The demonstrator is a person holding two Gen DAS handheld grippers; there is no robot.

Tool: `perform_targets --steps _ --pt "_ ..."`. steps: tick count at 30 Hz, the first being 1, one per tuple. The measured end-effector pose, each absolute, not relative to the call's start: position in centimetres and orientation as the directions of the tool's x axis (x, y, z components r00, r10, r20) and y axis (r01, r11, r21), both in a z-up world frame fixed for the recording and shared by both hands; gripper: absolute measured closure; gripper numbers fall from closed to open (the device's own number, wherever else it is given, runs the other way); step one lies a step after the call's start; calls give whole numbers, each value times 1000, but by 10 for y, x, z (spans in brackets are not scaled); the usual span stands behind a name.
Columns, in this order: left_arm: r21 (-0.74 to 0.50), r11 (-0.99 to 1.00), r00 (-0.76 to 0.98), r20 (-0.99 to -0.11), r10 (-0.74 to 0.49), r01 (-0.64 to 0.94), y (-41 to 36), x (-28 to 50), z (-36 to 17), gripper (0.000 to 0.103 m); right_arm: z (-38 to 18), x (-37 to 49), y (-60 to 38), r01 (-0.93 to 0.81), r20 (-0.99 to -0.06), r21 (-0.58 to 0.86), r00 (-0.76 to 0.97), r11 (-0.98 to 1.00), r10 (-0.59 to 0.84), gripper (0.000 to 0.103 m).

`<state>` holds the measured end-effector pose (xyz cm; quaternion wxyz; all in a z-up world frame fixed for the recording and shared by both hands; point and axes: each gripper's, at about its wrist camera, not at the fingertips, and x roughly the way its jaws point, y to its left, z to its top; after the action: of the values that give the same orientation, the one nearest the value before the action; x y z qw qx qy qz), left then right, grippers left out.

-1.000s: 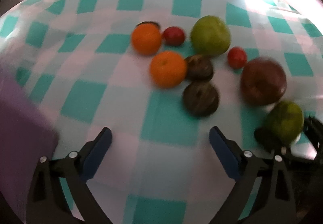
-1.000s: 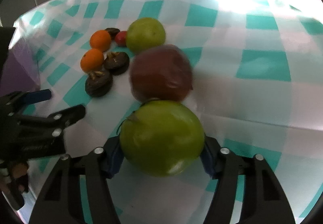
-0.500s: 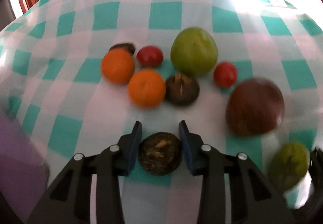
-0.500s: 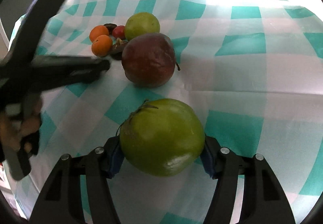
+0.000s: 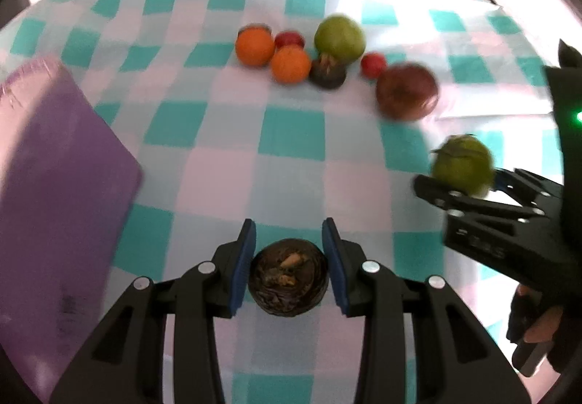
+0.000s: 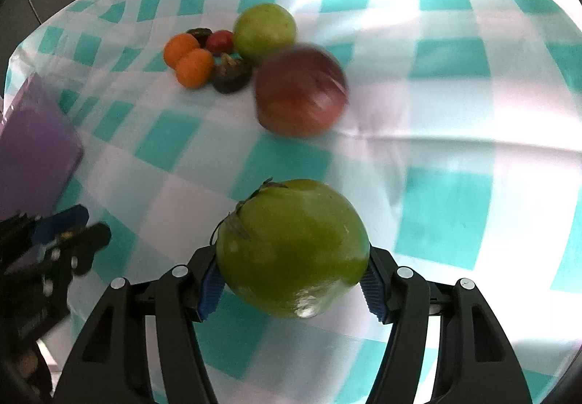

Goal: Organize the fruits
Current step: 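Carry both fruits to the purple box and open both tools to drop them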

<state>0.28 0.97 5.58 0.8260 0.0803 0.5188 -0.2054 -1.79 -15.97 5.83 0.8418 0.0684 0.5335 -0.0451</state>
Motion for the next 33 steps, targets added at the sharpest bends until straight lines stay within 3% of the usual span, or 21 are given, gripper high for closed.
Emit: perform_targets --steps 7,18,26,33 --pt "-50 909 499 -823 -272 414 36 -16 151 65 144 -28 -126 109 -882 78 472 991 18 41" --pt "69 927 714 -660 -234 368 145 -72 312 65 321 -94 -79 -133 -773 -8 629 991 78 41" --pt "24 943 741 -624 -246 333 191 -97 331 65 367 -128 -51 -133 -703 -71 710 989 45 41" --pt "110 935 793 -569 -219 338 232 -135 328 65 365 -174 -39 -126 -682 -60 730 990 52 41"
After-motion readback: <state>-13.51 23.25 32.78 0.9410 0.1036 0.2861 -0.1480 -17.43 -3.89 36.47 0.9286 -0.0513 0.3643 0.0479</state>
